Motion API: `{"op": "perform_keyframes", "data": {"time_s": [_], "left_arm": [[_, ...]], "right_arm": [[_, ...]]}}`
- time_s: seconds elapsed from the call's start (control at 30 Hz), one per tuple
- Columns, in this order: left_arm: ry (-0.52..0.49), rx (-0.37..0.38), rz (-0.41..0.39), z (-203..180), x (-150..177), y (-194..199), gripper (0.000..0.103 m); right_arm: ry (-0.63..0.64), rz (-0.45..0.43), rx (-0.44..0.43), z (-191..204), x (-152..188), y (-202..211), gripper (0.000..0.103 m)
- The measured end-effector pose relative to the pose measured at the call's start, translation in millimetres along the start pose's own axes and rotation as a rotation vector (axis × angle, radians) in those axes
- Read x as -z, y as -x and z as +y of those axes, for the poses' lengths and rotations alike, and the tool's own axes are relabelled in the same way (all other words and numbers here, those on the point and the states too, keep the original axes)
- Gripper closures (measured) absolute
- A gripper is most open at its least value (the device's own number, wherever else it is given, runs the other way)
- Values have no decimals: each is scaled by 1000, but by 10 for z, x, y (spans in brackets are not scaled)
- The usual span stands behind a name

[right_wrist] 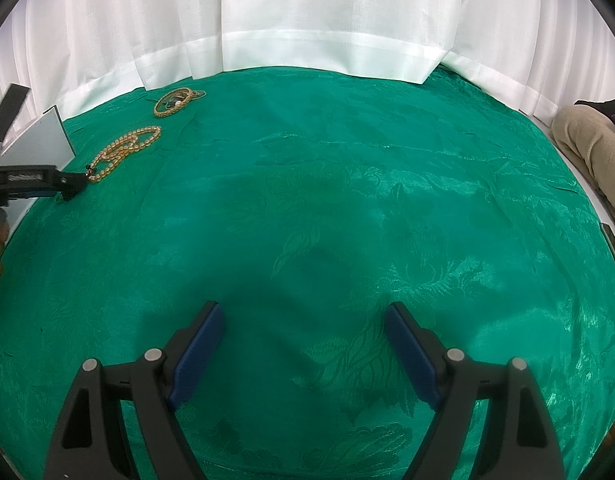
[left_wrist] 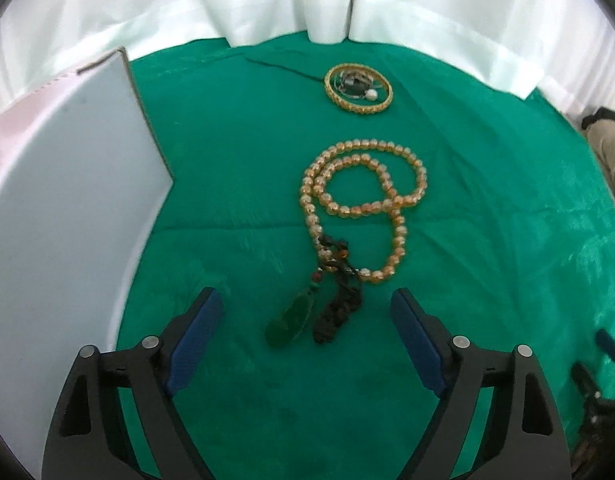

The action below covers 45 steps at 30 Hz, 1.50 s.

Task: Organize jewelry
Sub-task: 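Lower the left tool onto the green jade pendant and close on it, then lift the pendant with the left tool while the right tool moves to the pearl necklace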

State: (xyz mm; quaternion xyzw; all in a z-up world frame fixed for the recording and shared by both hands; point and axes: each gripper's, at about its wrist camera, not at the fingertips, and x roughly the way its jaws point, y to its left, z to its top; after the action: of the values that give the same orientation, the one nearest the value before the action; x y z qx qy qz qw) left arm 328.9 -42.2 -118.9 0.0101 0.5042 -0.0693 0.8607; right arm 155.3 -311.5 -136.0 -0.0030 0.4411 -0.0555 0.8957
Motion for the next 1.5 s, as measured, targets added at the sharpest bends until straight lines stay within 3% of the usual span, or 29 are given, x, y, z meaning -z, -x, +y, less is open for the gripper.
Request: {"op": "perform_keyframes", "data": {"time_s": [0.1, 0.17, 0.27, 0.43, 0.5, 0.8, 1.33, 1.4, 1.5], "left_arm": [[-40, 6, -9, -24, 36, 5, 16], [-59, -3, -15, -27, 48, 16, 23], [-68, -6, -25, -23, 49, 27, 39], [-72, -8, -23, -29, 27, 45, 87], [-62, -15, -17, -21, 26, 57, 91], [16, 25, -5, 2, 257, 309, 94], [116, 105, -38, 255, 1173, 1258, 94], [126, 111, -42, 298, 1235, 1322, 94], [132, 123, -48, 349, 1303, 1376, 94]], "right_arm": [[0, 0, 0, 0, -1, 1, 18], [1, 0, 0, 1, -1, 1, 18], [0, 1, 0, 1, -1, 1, 18], [1, 1, -1, 0, -3, 1, 18], [1, 1, -1, 0, -3, 1, 18], [2, 2, -1, 2, -5, -3, 18], [5, 3, -6, 6, -3, 1, 18], [31, 34, -16, 21, -24, 10, 18], [68, 157, -95, 130, -208, 61, 18]]}}
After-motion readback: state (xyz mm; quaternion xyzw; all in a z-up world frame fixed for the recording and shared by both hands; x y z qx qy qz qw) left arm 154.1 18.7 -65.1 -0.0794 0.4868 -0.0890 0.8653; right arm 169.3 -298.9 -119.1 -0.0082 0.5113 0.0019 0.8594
